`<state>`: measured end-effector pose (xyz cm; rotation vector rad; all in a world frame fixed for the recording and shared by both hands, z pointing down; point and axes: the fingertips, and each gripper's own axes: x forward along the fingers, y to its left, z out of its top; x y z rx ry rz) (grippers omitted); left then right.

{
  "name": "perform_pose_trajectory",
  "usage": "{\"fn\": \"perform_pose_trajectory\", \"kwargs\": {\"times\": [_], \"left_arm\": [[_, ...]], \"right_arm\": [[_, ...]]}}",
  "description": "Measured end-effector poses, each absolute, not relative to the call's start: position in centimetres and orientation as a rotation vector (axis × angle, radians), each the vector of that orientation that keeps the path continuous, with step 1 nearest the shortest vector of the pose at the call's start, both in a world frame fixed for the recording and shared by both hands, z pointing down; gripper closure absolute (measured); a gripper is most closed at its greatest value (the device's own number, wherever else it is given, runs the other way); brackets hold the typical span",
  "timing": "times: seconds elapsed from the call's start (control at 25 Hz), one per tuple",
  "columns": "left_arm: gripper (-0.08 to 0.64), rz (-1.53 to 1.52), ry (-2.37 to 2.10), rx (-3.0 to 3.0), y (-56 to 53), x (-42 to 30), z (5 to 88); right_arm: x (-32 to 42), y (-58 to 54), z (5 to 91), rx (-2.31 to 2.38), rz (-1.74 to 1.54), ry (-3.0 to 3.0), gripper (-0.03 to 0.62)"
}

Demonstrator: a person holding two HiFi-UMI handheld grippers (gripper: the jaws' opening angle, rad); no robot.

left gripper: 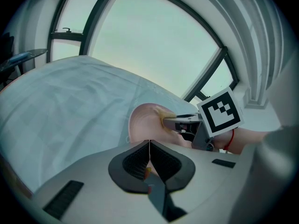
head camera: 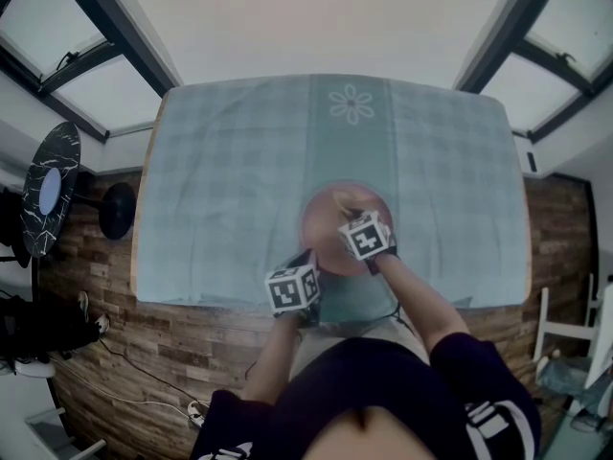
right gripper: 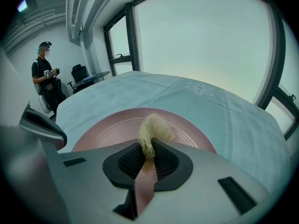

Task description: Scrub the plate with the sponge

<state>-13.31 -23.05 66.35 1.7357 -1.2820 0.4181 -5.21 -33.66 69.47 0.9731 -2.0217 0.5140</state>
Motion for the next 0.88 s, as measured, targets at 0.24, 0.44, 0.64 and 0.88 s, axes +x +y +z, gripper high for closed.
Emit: {"fn": "perform_pose_trajectory", "kwargs": {"times": [0.24,0.44,0.64,0.88], "left_arm": [[0.548,0.421,-1.29,1.727,-22.8,-13.6,66.3],[0.548,0.418,-1.298,1.717,-22.4,-13.9,66.2],[0.548,0.42,-1.293,1.714,-22.0,-13.8,66.4],[0.548,0.419,-1.296,1.714,-21.5,-13.8,66.2]], "right_arm": [[-6.5,-33.0,69.7,0.923,0.504,-2.03,0.555],[-7.4,-32.2,69.8,0.873,0.497,-2.043,0.557],[-8.1,-31.5,70.0,0.834,0.487,-2.051,0.555],[-9.0,-29.9,70.3,0.763,0.482,-2.061,0.555]]}}
